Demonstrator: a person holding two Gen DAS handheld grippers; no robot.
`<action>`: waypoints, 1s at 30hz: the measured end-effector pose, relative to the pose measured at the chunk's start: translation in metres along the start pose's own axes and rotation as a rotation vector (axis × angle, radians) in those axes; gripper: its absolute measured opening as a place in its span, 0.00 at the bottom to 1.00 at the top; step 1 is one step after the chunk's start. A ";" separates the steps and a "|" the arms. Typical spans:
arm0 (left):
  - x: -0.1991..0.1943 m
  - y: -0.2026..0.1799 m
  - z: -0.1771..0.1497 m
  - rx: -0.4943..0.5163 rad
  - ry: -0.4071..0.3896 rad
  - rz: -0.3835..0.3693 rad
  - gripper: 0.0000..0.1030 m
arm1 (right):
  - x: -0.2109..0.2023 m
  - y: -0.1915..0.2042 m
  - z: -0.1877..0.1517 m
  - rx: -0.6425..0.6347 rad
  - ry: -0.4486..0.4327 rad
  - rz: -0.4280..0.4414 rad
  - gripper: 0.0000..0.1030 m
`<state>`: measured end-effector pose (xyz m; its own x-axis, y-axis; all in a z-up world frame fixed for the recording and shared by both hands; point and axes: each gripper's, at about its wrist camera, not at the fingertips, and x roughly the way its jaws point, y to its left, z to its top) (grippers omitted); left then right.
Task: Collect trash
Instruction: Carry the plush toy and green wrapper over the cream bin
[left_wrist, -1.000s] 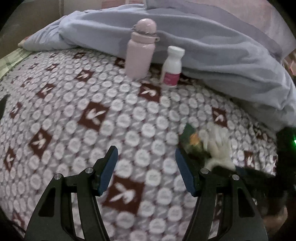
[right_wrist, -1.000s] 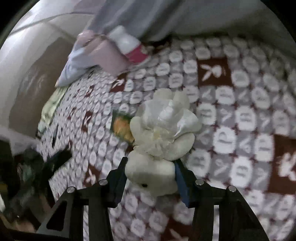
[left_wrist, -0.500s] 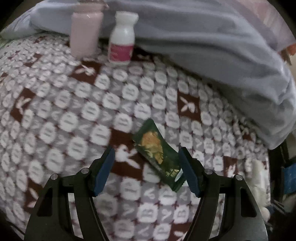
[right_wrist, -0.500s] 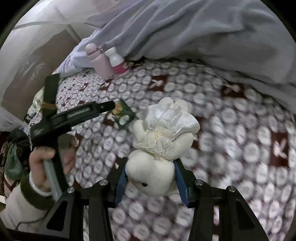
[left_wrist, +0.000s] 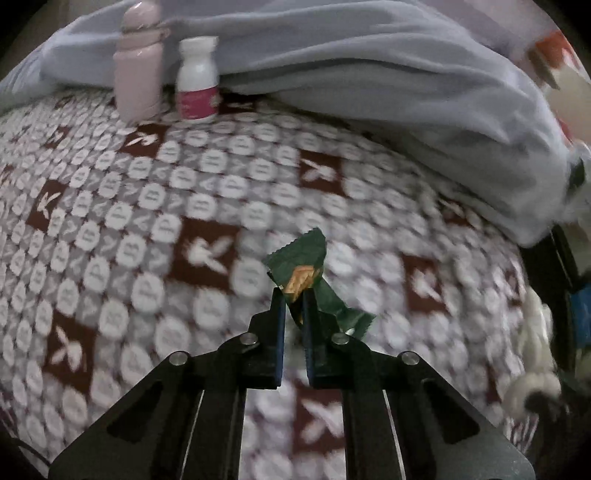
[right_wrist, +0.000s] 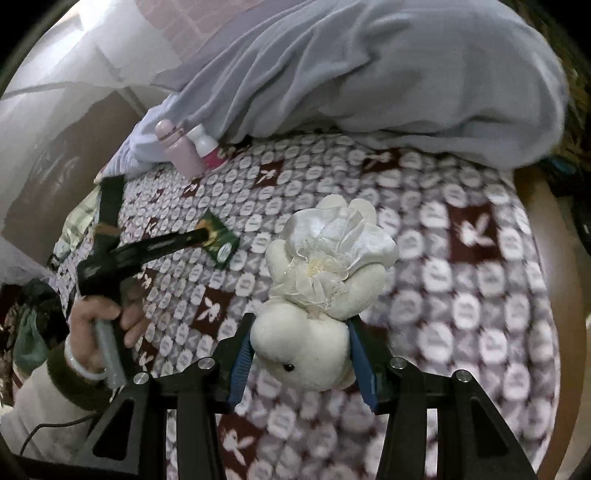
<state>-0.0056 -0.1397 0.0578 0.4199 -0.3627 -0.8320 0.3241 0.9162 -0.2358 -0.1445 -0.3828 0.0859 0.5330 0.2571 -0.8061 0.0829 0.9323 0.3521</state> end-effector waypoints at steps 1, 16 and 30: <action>-0.006 -0.010 -0.005 0.022 0.002 -0.008 0.05 | -0.005 -0.004 -0.004 0.012 -0.003 -0.002 0.46; -0.085 -0.140 -0.057 0.260 -0.029 -0.114 0.05 | -0.087 -0.048 -0.049 0.080 -0.099 -0.040 0.46; -0.104 -0.230 -0.082 0.399 -0.043 -0.167 0.05 | -0.141 -0.098 -0.082 0.156 -0.159 -0.102 0.46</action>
<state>-0.1934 -0.2986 0.1570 0.3659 -0.5143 -0.7756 0.6895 0.7096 -0.1452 -0.2965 -0.4893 0.1257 0.6401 0.1089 -0.7605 0.2658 0.8974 0.3522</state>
